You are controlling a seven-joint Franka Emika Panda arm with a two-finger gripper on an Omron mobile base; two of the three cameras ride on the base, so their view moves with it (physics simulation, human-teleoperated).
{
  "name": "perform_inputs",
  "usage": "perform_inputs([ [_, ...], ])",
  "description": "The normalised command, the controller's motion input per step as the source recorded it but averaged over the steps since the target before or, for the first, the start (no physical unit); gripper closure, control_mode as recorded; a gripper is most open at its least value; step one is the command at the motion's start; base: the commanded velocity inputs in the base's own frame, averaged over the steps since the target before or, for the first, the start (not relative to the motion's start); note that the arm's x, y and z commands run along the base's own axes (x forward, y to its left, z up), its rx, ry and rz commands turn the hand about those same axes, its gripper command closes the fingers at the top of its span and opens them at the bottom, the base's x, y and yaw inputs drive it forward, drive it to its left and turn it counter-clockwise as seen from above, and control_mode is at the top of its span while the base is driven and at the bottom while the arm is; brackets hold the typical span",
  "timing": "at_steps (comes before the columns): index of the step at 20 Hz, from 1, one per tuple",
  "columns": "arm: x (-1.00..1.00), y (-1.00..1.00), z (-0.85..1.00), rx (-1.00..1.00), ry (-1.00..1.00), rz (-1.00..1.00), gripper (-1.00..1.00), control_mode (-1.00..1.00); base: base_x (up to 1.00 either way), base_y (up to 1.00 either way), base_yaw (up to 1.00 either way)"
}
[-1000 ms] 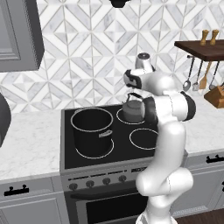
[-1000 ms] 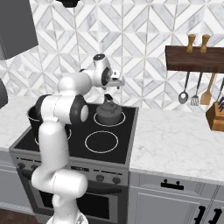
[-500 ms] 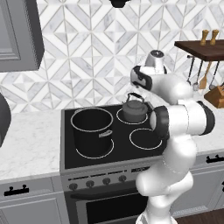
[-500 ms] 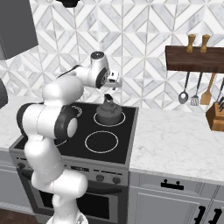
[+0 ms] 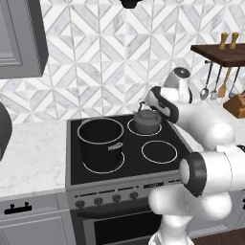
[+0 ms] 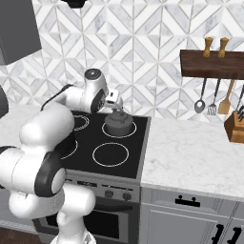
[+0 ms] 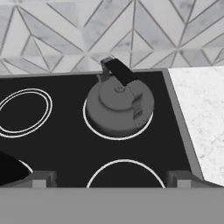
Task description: Pick the kettle from the counter and place it on a stove burner. Then turn the burner on.
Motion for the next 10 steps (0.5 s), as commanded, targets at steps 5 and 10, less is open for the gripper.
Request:
perform_inputs([
  [5, -0.9, 0.9, 0.0, -0.02, 0.0, -0.07, -1.0, -1.0, 0.0, 0.0, 0.0],
  [10, -0.99, 0.63, 0.0, -0.01, 0.0, -0.11, -1.0, -1.0, 0.0, 0.0, 0.0],
])
